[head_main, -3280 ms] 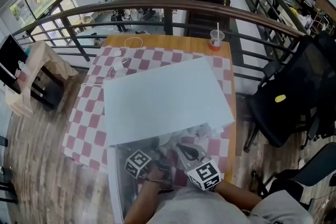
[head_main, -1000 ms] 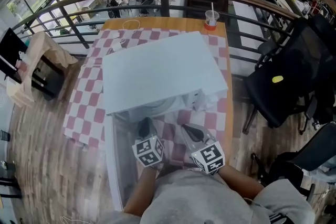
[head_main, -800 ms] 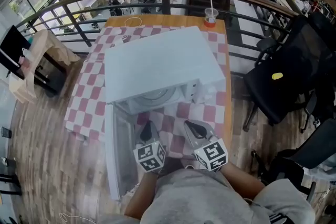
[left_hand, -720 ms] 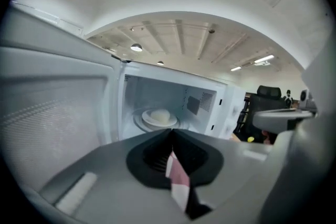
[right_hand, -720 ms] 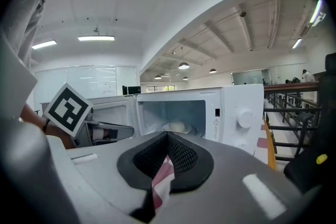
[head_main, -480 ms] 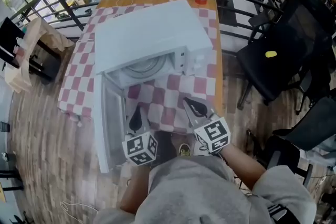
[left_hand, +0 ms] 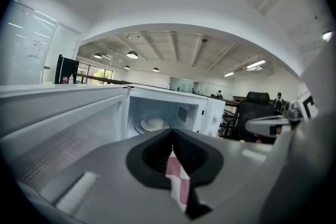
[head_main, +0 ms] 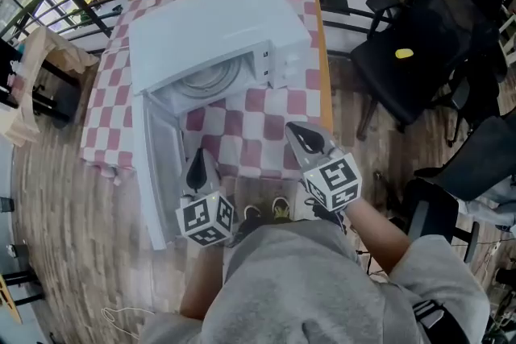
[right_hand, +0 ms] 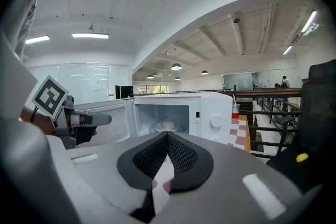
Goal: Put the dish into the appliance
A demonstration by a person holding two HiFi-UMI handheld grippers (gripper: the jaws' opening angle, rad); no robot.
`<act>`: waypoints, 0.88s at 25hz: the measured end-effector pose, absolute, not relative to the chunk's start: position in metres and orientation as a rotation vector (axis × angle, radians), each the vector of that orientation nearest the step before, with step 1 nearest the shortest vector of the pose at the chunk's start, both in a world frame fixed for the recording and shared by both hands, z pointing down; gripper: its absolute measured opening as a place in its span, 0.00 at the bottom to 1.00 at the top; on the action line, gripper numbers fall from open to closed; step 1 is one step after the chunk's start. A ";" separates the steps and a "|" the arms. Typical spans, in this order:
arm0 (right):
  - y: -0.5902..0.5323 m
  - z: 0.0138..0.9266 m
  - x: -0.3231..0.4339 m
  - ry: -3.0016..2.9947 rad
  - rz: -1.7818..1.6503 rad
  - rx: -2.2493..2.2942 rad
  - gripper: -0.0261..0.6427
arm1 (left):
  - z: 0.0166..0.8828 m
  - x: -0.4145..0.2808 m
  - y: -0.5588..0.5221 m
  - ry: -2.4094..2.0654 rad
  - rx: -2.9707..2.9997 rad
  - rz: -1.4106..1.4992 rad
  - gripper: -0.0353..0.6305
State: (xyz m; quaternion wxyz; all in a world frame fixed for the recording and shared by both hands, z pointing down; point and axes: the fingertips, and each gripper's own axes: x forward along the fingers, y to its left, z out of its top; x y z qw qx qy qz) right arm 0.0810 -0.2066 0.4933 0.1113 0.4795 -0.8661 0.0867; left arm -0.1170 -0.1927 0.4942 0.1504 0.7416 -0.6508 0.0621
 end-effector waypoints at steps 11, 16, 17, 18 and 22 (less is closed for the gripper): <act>-0.201 0.482 0.054 -2.480 0.226 1.456 0.04 | 0.477 -0.131 -0.196 -1.800 2.225 0.140 0.07; -0.198 0.483 0.044 -2.482 0.220 1.454 0.04 | 0.471 -0.135 -0.194 -1.769 2.269 0.099 0.07; -0.197 0.484 0.041 -2.484 0.218 1.452 0.04 | 0.471 -0.137 -0.193 -1.766 2.271 0.098 0.07; -0.196 0.484 0.039 -2.486 0.218 1.451 0.04 | 0.472 -0.138 -0.192 -1.764 2.272 0.098 0.07; -0.191 0.483 0.033 -2.488 0.218 1.448 0.04 | 0.471 -0.140 -0.190 -1.754 2.280 0.094 0.07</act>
